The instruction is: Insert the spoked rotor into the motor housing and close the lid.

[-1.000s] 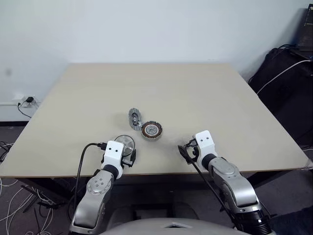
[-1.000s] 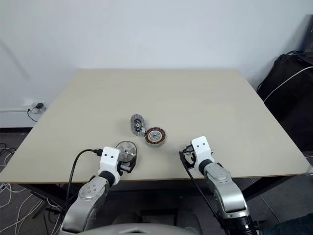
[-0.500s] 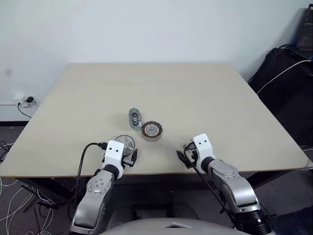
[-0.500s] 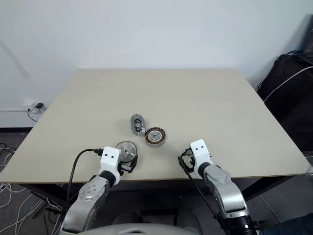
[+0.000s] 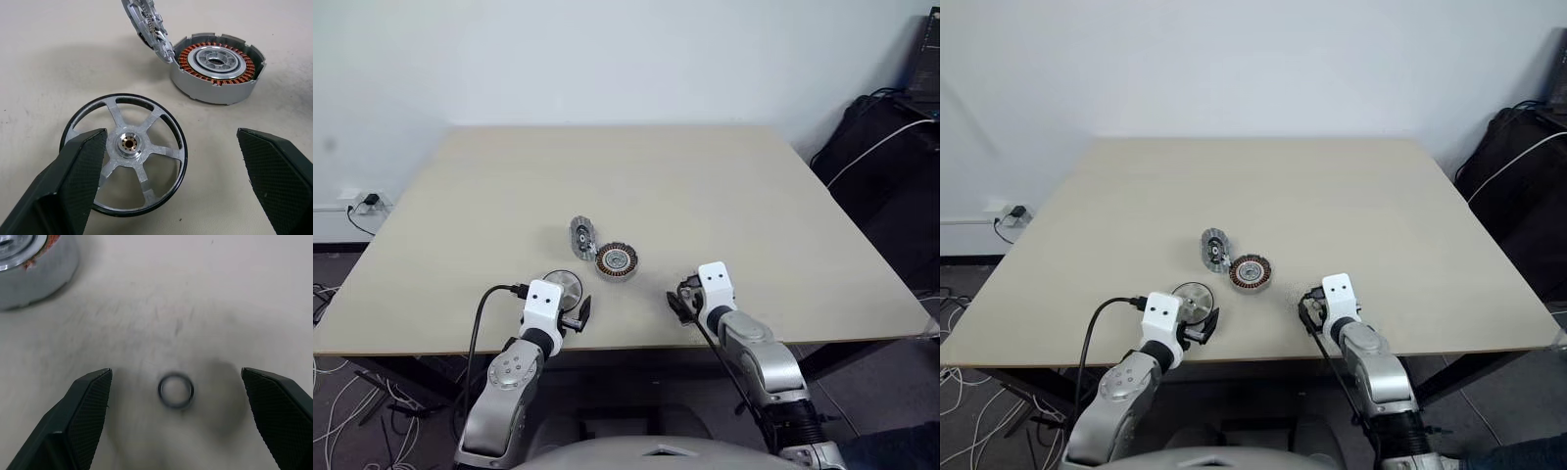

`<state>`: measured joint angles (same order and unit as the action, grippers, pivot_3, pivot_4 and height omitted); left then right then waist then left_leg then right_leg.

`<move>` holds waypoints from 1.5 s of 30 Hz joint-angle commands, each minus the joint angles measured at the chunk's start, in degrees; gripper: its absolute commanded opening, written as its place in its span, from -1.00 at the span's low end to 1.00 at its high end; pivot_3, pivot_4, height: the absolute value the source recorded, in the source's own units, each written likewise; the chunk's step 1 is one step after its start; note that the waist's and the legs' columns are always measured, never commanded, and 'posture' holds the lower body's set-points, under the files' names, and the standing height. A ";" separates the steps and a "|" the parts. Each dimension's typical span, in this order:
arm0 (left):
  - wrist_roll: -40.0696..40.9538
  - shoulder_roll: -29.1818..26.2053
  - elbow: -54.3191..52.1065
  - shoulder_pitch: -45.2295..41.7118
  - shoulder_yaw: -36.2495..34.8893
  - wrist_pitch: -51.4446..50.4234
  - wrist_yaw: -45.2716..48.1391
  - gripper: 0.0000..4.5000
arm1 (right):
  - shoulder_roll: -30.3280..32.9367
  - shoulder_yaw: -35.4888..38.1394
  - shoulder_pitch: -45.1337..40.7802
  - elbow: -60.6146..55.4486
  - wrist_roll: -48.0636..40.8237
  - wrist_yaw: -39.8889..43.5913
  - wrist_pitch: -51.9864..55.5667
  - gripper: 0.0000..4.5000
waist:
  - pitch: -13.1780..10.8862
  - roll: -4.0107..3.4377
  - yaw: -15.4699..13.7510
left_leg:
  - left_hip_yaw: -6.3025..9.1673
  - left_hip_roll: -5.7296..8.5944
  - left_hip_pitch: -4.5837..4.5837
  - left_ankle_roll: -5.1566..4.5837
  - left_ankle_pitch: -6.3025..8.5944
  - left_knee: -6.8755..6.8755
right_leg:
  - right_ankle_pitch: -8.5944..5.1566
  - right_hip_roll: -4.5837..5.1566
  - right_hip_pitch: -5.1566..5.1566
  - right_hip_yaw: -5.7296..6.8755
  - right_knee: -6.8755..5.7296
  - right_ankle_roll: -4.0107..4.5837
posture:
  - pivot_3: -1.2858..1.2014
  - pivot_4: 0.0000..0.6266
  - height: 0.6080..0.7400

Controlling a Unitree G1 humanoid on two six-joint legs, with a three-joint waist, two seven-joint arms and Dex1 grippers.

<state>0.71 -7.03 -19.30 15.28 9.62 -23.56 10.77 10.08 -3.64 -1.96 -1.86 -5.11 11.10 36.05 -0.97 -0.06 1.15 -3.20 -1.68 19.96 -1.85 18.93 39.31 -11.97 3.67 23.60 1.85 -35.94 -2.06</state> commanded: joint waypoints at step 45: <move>0.71 1.27 -1.09 0.12 0.47 1.99 -1.00 1.00 | -4.55 -10.31 -19.46 9.29 5.34 2.88 -3.14 -0.70 | 0.00 -0.06 0.45 | 0.01 0.01 0.00 0.00 0.00 -0.02 | 0.17 -0.02 0.00 0.00 0.01 0.25 | 0.03 -1.00 1.00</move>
<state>1.15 -6.19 -19.07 15.87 9.65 -23.04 9.97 6.08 -13.74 -19.34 6.30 -0.29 13.81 35.05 -0.96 -0.12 1.60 -3.20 -1.67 19.97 -1.85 18.93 39.29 -11.80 3.66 23.60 1.85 -35.92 -1.82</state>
